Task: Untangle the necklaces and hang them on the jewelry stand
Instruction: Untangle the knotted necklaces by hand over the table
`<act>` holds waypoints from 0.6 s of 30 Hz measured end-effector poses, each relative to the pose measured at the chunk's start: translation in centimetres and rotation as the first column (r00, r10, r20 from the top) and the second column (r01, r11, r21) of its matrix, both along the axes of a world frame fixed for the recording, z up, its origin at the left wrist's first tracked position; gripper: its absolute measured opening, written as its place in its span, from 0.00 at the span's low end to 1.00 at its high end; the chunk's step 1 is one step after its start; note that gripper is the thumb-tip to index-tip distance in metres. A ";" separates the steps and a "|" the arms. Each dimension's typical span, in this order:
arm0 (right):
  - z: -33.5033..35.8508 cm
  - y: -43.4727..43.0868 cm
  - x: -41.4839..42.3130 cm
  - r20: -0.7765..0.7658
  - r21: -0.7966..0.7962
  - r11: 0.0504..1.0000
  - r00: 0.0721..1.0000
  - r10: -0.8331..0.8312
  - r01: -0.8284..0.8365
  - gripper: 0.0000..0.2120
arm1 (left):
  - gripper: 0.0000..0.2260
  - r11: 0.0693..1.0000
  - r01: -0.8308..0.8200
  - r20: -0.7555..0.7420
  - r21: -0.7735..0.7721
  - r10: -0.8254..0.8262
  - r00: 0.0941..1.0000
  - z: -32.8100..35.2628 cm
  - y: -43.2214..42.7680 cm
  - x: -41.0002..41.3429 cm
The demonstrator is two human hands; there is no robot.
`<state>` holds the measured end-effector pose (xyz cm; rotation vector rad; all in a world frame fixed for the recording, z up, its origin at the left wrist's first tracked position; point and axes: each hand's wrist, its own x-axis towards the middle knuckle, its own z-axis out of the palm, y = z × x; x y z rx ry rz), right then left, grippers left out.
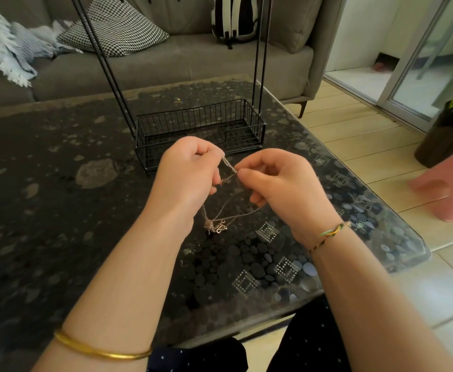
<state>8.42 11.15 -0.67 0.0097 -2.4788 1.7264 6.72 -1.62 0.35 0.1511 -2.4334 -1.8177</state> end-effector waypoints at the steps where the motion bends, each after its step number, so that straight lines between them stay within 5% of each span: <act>1: 0.0 0.0 0.0 0.001 -0.008 1.000 1.000 -0.002 0.002 0.05 | 0.05 1.000 -0.002 -0.010 -0.019 0.002 1.000 0.0 0.0 0.0; 12: 0.1 0.0 -0.1 0.323 -0.412 0.905 0.912 0.253 -0.105 0.10 | 0.05 0.979 0.018 -0.141 -0.203 -0.047 0.989 -0.1 -0.1 0.3; 18: 0.2 0.2 -0.1 0.324 -0.460 0.879 0.899 0.294 -0.122 0.11 | 0.06 0.957 -0.028 -0.186 -0.290 -0.028 0.982 0.0 -0.2 0.3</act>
